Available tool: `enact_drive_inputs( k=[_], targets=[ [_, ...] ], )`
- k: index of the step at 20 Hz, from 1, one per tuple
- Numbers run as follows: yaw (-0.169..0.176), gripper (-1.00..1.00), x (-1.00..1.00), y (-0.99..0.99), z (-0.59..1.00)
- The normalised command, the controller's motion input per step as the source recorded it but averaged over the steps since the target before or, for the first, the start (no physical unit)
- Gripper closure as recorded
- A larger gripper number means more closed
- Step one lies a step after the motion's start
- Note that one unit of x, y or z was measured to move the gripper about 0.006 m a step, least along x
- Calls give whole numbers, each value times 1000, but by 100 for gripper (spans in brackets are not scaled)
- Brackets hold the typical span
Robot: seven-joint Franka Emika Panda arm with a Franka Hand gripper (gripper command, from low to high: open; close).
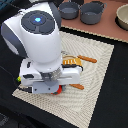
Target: Interact with the objects in diverse but meaningful ways.
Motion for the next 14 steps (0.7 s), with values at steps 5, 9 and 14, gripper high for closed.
enact_drive_inputs(
  k=[5,9,14],
  targets=[
    [-31,100,383,-12,615],
    [4,100,-25,94,983],
    [53,100,-369,209,496]
  ],
)
